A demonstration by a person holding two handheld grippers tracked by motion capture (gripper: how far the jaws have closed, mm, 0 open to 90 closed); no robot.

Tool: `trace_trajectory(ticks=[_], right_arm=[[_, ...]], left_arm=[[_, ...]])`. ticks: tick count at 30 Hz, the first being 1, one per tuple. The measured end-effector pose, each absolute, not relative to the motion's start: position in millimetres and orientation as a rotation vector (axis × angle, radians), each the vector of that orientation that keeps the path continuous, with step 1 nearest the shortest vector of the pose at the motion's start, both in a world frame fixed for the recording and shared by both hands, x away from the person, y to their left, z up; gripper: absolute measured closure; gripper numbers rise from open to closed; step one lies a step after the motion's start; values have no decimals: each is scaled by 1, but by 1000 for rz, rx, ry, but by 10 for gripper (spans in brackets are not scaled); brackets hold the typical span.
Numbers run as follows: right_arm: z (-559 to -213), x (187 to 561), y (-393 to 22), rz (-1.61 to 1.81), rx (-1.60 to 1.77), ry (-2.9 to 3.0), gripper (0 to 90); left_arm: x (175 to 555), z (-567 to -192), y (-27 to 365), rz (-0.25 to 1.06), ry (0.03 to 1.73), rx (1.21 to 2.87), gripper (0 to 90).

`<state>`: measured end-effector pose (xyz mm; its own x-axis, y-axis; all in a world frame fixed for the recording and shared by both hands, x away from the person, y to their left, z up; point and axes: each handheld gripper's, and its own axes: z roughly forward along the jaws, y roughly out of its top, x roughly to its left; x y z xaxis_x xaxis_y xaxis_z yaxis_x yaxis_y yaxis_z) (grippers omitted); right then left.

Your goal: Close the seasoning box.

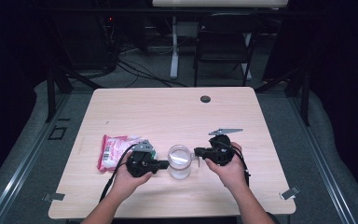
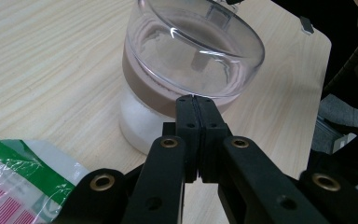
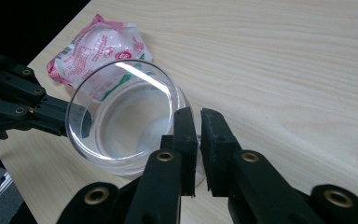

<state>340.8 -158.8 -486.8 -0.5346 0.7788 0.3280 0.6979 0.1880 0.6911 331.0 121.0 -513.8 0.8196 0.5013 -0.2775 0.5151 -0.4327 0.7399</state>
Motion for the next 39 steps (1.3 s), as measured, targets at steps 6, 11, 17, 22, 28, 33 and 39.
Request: trace_trajectory(ticks=[6,11,17,22,28,33,39], right_arm=[[-485,336,-158,1293,1409,2354,754],[-478,326,-160,1310,1306,2347,656],[-472,312,-159,1307,1194,2366,588],[-472,304,-154,1311,1079,2389,488],[-479,300,-145,1231,1002,2408,453],[-481,297,-137,1200,949,2417,448],[-483,297,-131,1164,919,2412,459]], left_arm=[[331,-509,120,-30,737,2075,863],[334,-503,115,-40,718,2055,823],[339,-496,112,-55,687,2035,755],[345,-496,110,-54,700,2022,704],[346,-496,107,-38,716,2007,625],[344,-495,108,-27,725,1996,600],[344,-496,109,-22,732,1994,589]])
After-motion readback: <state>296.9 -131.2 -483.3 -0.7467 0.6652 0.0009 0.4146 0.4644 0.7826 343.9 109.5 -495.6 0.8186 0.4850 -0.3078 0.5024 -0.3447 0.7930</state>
